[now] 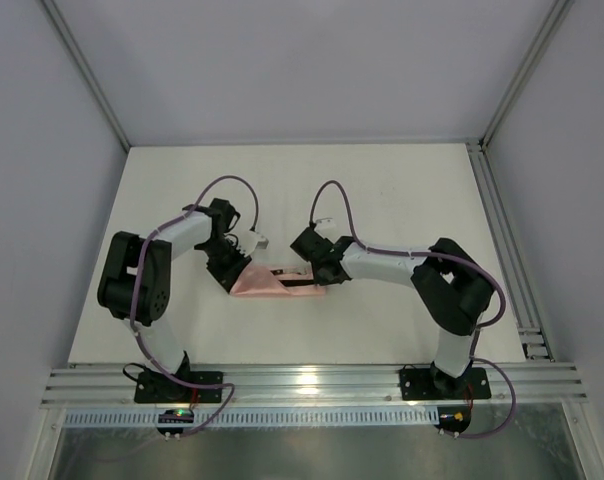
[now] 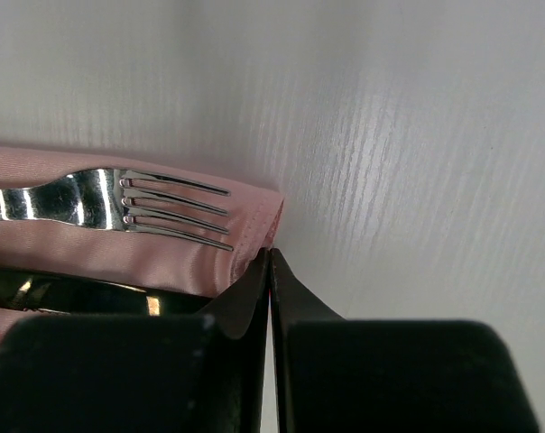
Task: Fold the napkin into a case and place the utensils inside
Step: Insert the knife into the folded napkin.
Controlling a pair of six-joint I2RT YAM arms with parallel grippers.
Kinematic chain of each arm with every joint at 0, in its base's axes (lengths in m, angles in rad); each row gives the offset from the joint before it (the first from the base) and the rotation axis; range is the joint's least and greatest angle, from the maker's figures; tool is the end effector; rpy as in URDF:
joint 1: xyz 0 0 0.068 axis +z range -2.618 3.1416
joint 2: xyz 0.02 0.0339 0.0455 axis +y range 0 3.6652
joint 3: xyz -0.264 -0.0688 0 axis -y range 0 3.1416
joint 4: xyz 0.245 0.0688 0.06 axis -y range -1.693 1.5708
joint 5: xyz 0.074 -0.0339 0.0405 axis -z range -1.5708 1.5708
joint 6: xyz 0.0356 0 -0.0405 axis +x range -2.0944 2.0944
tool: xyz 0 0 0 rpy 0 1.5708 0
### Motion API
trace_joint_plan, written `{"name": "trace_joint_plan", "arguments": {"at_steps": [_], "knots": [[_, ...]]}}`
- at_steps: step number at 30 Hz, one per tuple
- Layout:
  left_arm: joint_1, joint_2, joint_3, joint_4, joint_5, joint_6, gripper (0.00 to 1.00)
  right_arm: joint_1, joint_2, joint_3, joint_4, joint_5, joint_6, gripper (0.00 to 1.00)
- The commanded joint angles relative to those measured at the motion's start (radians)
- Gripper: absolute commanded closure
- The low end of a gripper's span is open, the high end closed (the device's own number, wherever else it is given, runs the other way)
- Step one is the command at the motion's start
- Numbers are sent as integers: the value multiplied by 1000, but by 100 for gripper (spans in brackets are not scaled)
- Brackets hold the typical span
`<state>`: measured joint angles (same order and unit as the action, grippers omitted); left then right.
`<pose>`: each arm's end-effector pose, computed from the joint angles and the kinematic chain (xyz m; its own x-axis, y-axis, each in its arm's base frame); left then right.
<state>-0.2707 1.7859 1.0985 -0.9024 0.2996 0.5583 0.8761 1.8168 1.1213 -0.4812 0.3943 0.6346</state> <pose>0.2879 -0.0908 0.1543 -0.6846 0.7153 -0.1402 0.7225 0.6405 -0.2603 0.2358 0.2616 0.1600 -0.8405 -0.1537 -0.5195 -0.1447 0.9878 -0.0580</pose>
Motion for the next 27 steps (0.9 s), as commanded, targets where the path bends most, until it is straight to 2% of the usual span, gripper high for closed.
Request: {"name": "trace_joint_plan", "arguments": {"at_steps": [1,5,11,13,16,21,23,24,26,27], "knots": [[-10,15,-37,31,50,23,80,29,25,64,21,14,34,96],[-9,9,-35,31,55,25,79,49,61,97,0,20,33,96],[-9,-8,-40,23,47,31,80,55,42,120,-79,121,7,95],[-7,-14,-40,20,47,34,80,50,18,121,-102,156,-18,90],[10,-20,-34,7,56,37,79,47,-54,104,-91,178,-114,80],[54,-43,-28,-13,64,41,75,47,-218,46,-47,169,-355,75],[73,-62,-31,-21,75,43,74,47,-257,29,7,121,-442,73],[79,-68,-32,-24,78,42,74,46,-283,9,36,15,-542,72],[87,-77,-35,-26,84,38,74,47,-292,-5,114,-153,-634,69],[88,-85,-37,-24,84,37,73,49,-286,-11,139,-310,-685,68]]}}
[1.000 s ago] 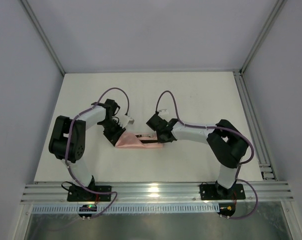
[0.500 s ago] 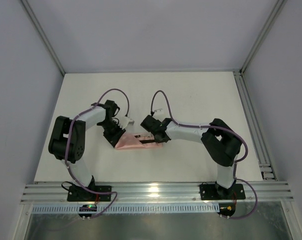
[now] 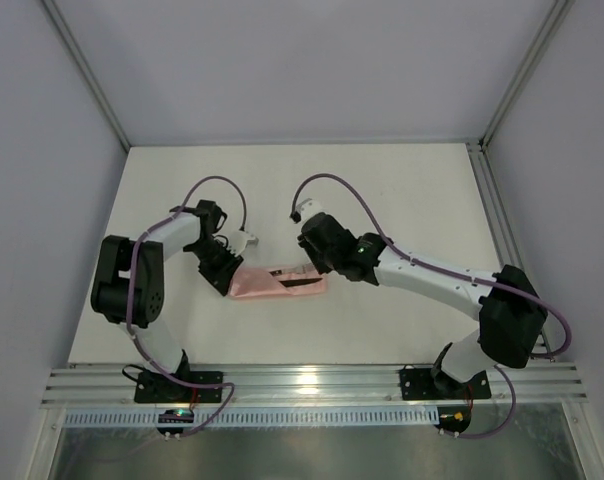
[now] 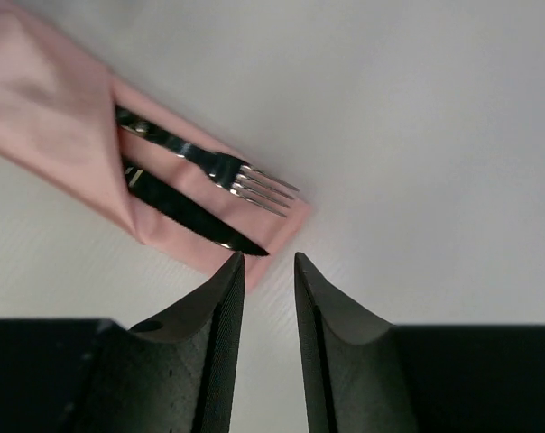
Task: Fold the napkin into a case and place the utensils inside
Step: Insert the knife into the folded napkin, then move the smaller rectangle folded napkin to the corner of the board.
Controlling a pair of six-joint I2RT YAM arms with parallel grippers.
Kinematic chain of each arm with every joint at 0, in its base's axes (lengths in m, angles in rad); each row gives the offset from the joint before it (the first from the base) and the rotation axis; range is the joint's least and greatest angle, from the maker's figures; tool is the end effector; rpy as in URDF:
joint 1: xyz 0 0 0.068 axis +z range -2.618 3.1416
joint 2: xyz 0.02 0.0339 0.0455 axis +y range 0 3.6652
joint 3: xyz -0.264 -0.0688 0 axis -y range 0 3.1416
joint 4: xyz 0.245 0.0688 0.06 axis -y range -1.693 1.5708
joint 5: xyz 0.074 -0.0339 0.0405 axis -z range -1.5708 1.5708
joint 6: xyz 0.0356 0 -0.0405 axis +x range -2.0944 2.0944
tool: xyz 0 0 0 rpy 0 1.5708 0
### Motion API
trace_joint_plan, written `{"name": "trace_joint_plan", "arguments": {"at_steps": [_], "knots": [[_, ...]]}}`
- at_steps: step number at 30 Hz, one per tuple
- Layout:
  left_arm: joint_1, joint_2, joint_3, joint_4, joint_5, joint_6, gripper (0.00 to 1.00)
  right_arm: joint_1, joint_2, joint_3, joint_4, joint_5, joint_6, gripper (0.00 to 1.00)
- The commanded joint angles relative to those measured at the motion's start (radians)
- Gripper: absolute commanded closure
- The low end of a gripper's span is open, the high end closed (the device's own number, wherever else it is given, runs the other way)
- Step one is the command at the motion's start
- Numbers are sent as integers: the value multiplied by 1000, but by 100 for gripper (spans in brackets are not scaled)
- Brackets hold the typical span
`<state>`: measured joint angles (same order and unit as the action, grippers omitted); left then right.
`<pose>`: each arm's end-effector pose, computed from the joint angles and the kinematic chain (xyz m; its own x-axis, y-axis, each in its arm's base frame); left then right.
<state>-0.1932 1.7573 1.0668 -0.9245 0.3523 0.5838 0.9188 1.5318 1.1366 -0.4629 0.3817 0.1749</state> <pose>0.2835 -0.0680 0.1558 -0.7270 0.6694 -0.1531 0.6783 0.6653 -0.3120 0.2101 0.2534 0.2574 -0.5547 -0.4606 -0.6929 -0.5010 0.8498 -0.1638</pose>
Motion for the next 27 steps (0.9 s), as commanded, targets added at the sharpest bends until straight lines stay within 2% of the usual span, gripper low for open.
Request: {"name": "trace_joint_plan", "arguments": {"at_steps": [1,4,7,10,11,13,16,18,21,27], "knots": [[12,-61,-4,-2,31,8,74,6,14,-31,166,-357,-288,67],[12,-79,-7,9,33,-10,73,6,83,-8,196,-519,-380,64],[12,-96,-11,27,43,-25,73,3,169,61,162,-511,-405,63],[12,-104,-14,35,43,-39,73,-34,218,138,96,-471,-321,66],[12,-108,-18,44,50,-42,73,-70,214,129,96,-472,-240,66],[14,-131,-30,55,54,-55,72,-113,180,91,133,-487,-136,66],[14,-171,-39,73,53,-70,68,-204,70,-61,249,-538,67,64],[18,-186,-44,90,37,-76,66,-248,-5,-181,332,-558,179,58],[23,-200,-50,105,40,-87,64,-276,-21,-261,389,-579,222,54],[24,-191,-50,130,77,-114,62,-319,85,-270,457,-668,227,53]]}}
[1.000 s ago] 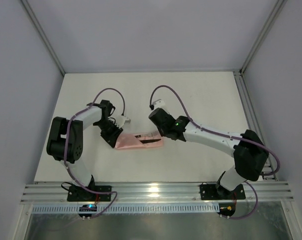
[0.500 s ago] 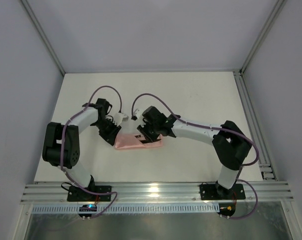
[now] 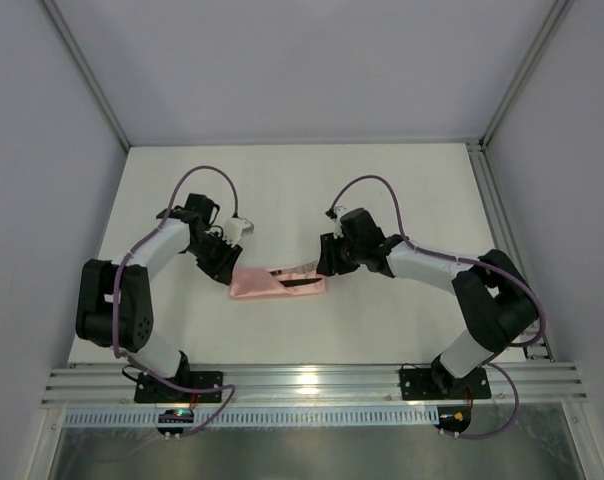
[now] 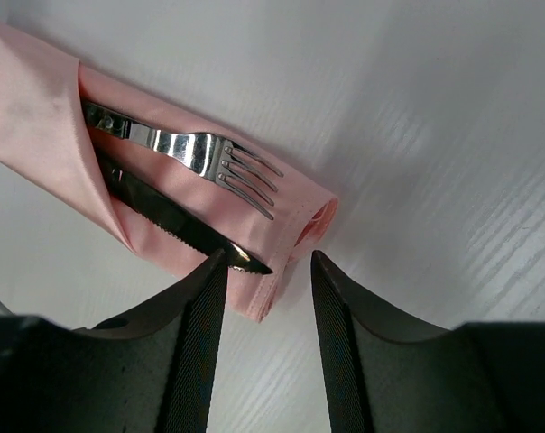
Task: Fold the napkin into a case and place the utensils inside
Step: Move the smaller rectangle folded napkin to the corner of the board.
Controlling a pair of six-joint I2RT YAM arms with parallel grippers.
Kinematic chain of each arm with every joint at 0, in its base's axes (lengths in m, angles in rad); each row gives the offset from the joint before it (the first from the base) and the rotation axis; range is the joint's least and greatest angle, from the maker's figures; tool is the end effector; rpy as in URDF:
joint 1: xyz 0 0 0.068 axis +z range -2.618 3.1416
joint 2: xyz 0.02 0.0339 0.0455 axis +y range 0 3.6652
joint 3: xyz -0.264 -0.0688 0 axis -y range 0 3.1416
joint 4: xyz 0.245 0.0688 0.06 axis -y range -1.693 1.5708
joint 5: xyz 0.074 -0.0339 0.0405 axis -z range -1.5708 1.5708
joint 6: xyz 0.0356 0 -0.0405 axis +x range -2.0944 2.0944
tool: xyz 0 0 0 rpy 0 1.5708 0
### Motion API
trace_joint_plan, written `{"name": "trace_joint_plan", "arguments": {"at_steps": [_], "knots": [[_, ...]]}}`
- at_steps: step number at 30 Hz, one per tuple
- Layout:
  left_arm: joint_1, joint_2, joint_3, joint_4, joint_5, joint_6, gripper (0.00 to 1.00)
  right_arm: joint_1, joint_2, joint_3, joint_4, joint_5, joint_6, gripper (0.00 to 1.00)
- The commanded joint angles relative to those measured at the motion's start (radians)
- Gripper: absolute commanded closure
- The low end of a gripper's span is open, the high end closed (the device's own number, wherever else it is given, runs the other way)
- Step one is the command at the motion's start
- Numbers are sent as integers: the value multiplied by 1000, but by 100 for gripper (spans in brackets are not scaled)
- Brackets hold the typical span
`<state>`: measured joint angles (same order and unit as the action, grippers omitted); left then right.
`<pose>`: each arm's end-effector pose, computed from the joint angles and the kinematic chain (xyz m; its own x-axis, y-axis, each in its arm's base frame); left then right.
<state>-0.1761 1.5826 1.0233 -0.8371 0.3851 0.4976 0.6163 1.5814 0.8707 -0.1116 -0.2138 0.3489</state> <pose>0.2745 -0.0624 0.1930 -0.7439 0.5817 -0.3291 0.6619 0.7094 -0.2423 0.2581 0.1921 0.1834 -0.7953 -0.1539 -0.5864 -0.4372 0.8158 0.3787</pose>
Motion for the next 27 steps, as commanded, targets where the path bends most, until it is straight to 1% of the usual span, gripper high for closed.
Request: {"name": "trace_joint_plan", "arguments": {"at_steps": [1,2,4,5,8,9,11,12,19,22,23,24,27], "knots": [[7,-16,-6,53,55,-33,61,-20,66,-3,104,-72,58,53],[7,-16,-6,56,67,-36,59,-30,78,1,104,-65,61,54],[7,-13,-3,75,81,-48,58,-44,103,-4,105,-58,73,54],[7,-9,-3,78,93,-51,58,-53,106,-12,134,-55,76,57],[6,25,1,76,97,-53,58,-55,117,-15,132,-38,76,64],[6,33,3,75,90,-53,58,-55,121,-15,133,-38,75,68],[7,43,0,76,89,-48,58,-55,141,-13,142,-55,76,72],[7,40,-2,78,89,-48,58,-55,147,-13,153,-61,78,76],[15,-18,3,56,55,-25,58,-70,196,-1,159,-98,104,78],[26,-32,4,53,55,-22,58,-78,218,11,159,-108,108,86],[29,-35,4,52,60,-22,58,-84,221,14,165,-110,110,93],[38,-41,6,47,61,-21,58,-90,223,14,167,-107,114,95],[58,-53,8,38,64,-13,57,-125,229,22,167,-95,134,96]]}}
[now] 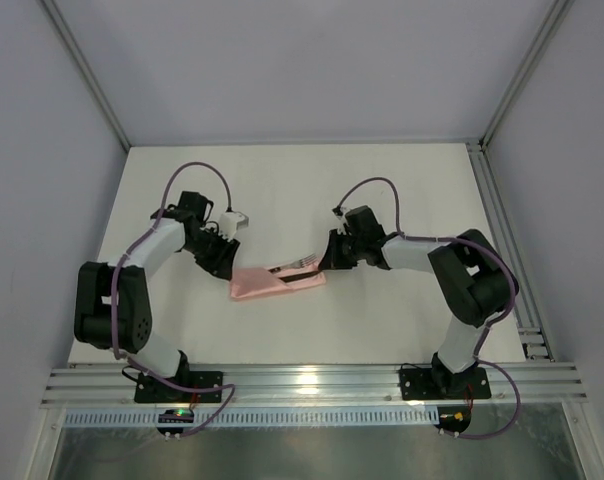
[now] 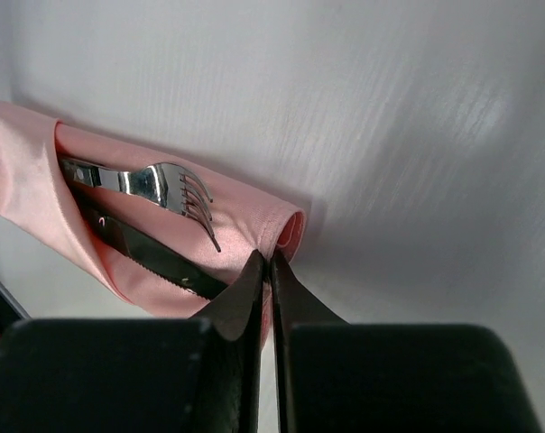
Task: Fold the napkin into a case and place the utensils inside
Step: Move the smaller rectangle folded napkin to the corner of the board.
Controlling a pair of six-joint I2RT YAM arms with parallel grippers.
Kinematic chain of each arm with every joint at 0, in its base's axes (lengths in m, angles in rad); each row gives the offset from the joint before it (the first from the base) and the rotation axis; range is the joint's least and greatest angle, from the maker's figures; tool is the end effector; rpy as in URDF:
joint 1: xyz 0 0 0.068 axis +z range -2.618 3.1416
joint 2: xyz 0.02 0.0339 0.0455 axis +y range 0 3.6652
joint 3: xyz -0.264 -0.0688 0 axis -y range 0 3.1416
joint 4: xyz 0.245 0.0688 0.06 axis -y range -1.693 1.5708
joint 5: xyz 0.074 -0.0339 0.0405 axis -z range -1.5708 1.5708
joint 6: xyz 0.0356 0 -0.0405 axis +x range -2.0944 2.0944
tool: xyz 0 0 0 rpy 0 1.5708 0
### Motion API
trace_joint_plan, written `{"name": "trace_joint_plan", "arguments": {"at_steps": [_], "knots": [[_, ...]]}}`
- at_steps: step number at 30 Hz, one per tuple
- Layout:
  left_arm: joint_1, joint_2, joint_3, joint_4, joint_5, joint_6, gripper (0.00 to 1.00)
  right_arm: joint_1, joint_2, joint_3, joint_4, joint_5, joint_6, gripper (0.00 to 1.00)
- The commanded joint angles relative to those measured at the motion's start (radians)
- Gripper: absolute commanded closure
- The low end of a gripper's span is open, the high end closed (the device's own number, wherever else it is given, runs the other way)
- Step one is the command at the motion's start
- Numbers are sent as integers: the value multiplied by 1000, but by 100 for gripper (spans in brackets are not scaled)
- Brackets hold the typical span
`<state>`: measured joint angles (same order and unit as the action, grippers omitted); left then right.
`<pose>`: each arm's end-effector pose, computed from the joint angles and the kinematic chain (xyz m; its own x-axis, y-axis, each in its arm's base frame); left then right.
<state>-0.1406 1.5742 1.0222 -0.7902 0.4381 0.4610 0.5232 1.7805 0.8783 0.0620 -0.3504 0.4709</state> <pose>0.2801 -0.0549 0.1966 -0.7649 0.5151 -0.3868 0.6279 0.7302 -0.2692 0.2933 0.1833 0.1366 -0.8779 -0.0144 -0.4787 -0.3024 0.7919 0.5306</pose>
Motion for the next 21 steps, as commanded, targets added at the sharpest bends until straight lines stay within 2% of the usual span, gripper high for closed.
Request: {"name": "trace_joint_plan", "arguments": {"at_steps": [1,11,19,21], "knots": [[27,-49,10,-15,11,25,58,-44,34,24,-8,51,20,96],[114,-94,39,-52,1,64,58,-253,51,109,-92,67,5,96],[136,-111,56,-63,-1,79,58,-507,74,226,-185,25,-43,96],[170,-115,61,-66,-4,84,58,-567,94,264,-220,24,-66,96]]}}
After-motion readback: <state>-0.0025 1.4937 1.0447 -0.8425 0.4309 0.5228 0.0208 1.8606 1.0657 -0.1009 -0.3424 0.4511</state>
